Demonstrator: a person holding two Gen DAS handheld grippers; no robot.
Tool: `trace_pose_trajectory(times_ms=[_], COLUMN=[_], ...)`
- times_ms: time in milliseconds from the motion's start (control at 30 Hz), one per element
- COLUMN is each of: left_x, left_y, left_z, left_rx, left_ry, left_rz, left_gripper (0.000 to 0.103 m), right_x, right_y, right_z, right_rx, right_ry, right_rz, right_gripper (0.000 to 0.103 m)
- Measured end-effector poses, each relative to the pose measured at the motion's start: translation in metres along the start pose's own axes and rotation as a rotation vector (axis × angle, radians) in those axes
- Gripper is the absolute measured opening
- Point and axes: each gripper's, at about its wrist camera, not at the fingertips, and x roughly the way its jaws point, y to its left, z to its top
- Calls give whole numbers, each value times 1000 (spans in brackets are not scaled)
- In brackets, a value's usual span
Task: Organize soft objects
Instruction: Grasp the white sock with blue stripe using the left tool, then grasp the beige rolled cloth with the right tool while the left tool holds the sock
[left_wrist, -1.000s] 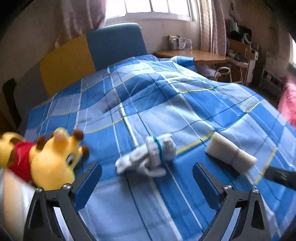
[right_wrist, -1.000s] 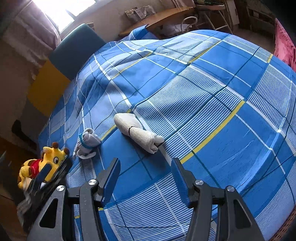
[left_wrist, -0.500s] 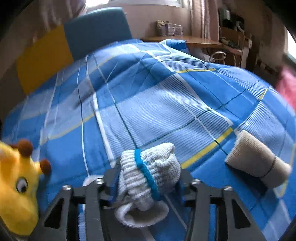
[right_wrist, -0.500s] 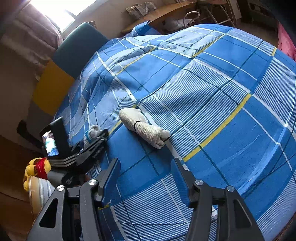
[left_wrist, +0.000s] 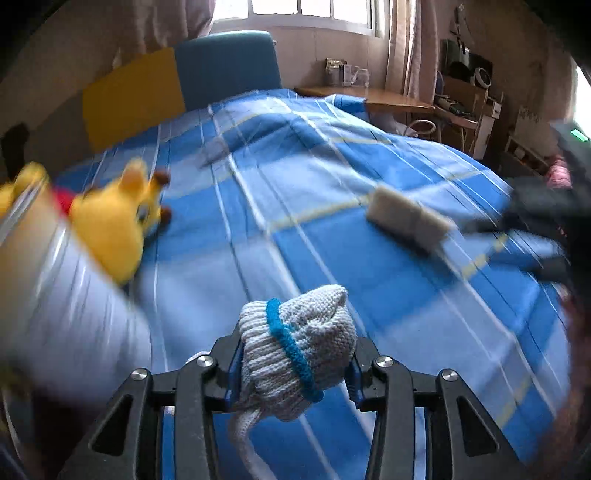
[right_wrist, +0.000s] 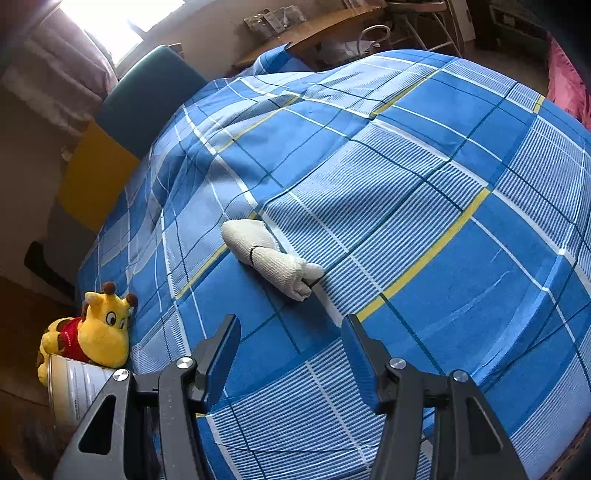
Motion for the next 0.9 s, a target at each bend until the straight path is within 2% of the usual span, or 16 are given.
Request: trace_pose_trajectory(times_ms=[133, 267, 333, 667, 900], left_x=[-29, -28, -29, -26, -25], left_y=[-4, 0, -4, 2, 5], left_z=[-61, -103, -113, -116, -115], left_rx=[-10, -34, -12, -33, -47], left_ry=[-20, -9, -62, -80, -85], left_rz=[40, 86, 98, 62, 44], left_gripper=[44, 44, 44, 45, 45], right_x=[3, 2, 3, 7, 4], right_y=[2, 1, -1, 1, 1], right_z=[-1, -1, 0, 1, 2], right_rx=[-20, -24, -21, -45, -41], right_ry=[5, -4, -10, -14, -41], right_rz=[-23, -40, -49, -90, -84], right_gripper=[58, 58, 58, 58, 58])
